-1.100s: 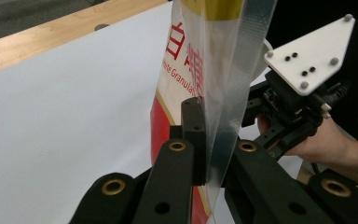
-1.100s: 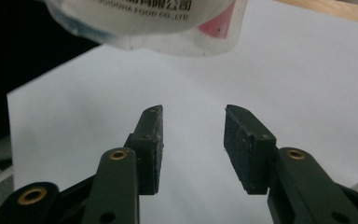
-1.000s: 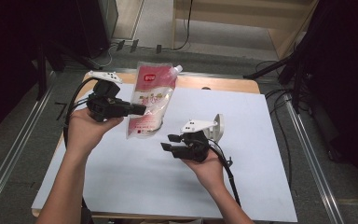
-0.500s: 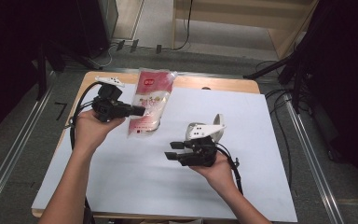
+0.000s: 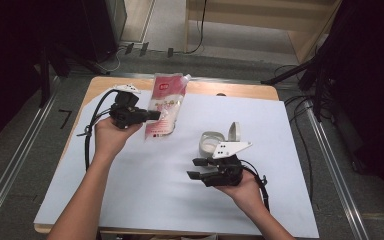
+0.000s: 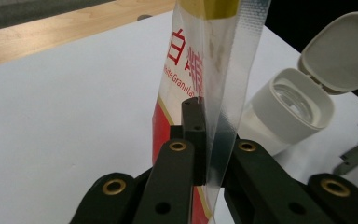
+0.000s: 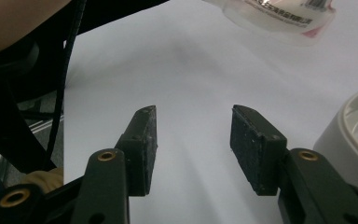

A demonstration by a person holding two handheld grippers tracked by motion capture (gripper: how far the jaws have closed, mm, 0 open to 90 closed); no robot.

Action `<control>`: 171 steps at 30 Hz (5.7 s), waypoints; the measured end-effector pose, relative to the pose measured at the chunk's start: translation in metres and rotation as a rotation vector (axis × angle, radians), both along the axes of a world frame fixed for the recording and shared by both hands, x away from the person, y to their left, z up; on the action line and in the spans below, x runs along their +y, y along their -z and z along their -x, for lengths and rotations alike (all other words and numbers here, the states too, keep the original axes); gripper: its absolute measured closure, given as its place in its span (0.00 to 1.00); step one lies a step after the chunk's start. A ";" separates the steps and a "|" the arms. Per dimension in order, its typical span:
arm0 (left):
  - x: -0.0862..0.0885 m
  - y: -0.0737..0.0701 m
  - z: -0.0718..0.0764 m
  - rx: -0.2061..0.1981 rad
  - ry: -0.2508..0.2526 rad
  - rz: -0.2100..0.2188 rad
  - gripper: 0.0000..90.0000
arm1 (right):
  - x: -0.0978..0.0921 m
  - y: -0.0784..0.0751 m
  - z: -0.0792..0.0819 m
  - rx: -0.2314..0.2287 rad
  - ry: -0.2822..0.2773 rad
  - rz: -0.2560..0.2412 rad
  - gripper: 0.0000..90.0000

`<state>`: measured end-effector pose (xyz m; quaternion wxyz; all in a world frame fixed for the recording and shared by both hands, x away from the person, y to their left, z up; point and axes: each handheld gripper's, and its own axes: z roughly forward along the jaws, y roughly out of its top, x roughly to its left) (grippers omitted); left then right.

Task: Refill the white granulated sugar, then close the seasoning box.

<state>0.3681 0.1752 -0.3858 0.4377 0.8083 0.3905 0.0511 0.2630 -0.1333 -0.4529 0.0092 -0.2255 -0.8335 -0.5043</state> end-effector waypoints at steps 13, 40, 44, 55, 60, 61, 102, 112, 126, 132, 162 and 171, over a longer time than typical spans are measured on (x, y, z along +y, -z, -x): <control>0.000 0.038 -0.017 0.011 0.007 -0.039 1.00 | -0.011 -0.001 -0.003 -0.008 0.046 -0.002 0.59; 0.028 0.052 0.001 0.009 0.100 -0.067 0.94 | -0.024 0.000 -0.001 -0.028 0.112 0.032 0.59; 0.030 0.053 0.003 0.006 0.103 -0.072 0.91 | -0.023 0.001 -0.001 -0.026 0.113 0.039 0.59; 0.041 0.053 0.006 -0.010 0.107 -0.057 0.86 | -0.024 0.001 -0.002 -0.023 0.120 0.045 0.59; 0.043 0.052 0.007 -0.016 0.106 -0.041 0.83 | -0.024 0.001 -0.002 -0.024 0.124 0.048 0.59; 0.044 0.052 0.007 -0.020 0.102 -0.033 0.81 | -0.024 0.001 -0.003 -0.022 0.126 0.046 0.59; 0.075 0.043 0.037 -0.065 0.039 -0.047 0.51 | -0.059 -0.013 0.001 -0.012 0.160 0.056 0.60; 0.085 0.045 0.037 -0.074 0.007 -0.056 0.52 | -0.073 -0.015 0.002 0.000 0.179 0.045 0.61; 0.087 0.049 0.034 -0.071 0.004 -0.077 0.47 | -0.102 -0.018 -0.002 0.025 0.228 0.056 0.82; 0.087 0.049 0.034 -0.067 -0.002 -0.053 0.46 | -0.112 -0.021 -0.006 0.020 0.262 0.053 0.93; 0.084 0.050 0.037 -0.066 0.020 -0.100 0.45 | -0.109 -0.013 -0.050 0.056 0.437 -0.027 1.00; 0.084 0.051 0.038 -0.072 0.020 -0.106 0.45 | -0.102 -0.020 -0.058 0.047 0.436 -0.016 1.00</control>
